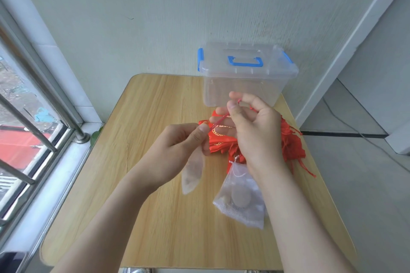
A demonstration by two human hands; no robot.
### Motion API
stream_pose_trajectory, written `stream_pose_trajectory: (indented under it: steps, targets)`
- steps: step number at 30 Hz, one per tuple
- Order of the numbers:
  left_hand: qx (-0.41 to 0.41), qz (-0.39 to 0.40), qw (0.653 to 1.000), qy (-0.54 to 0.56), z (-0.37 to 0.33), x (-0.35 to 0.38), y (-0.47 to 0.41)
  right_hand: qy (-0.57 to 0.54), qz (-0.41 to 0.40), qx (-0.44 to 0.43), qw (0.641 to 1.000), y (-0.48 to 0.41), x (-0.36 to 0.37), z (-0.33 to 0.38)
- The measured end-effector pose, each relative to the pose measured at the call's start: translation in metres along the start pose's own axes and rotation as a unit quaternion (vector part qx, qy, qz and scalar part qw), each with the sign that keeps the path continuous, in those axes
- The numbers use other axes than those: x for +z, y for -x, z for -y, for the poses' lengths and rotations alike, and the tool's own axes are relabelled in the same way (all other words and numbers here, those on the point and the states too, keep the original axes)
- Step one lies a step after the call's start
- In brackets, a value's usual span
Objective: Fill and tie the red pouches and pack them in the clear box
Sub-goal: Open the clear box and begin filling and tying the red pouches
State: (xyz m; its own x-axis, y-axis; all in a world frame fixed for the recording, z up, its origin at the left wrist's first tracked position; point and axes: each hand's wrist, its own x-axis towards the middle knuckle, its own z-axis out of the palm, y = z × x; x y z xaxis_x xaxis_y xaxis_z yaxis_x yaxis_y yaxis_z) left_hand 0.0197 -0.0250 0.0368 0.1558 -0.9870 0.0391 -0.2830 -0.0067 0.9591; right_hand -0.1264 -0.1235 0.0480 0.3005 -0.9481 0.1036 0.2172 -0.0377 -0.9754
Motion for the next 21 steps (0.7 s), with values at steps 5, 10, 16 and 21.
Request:
stream_pose_trajectory:
  steps: [5, 10, 16, 21]
  targets:
    - [0.006, -0.02, 0.998, 0.067, -0.001, -0.003, -0.002, 0.178, 0.024, -0.113, 0.977, -0.001, -0.008, -0.016]
    - [-0.016, -0.055, 0.986, 0.155, 0.0, -0.008, -0.003, 0.207, 0.087, -0.039, 0.974, 0.001, -0.009, -0.023]
    - [-0.071, -0.118, 0.962, 0.235, 0.004, -0.011, -0.007, 0.22, 0.129, 0.008, 0.967, 0.004, -0.005, -0.024]
    - [-0.081, -0.134, 0.982, 0.11, 0.012, -0.011, -0.006, 0.326, 0.183, -0.045, 0.926, 0.006, -0.002, -0.025]
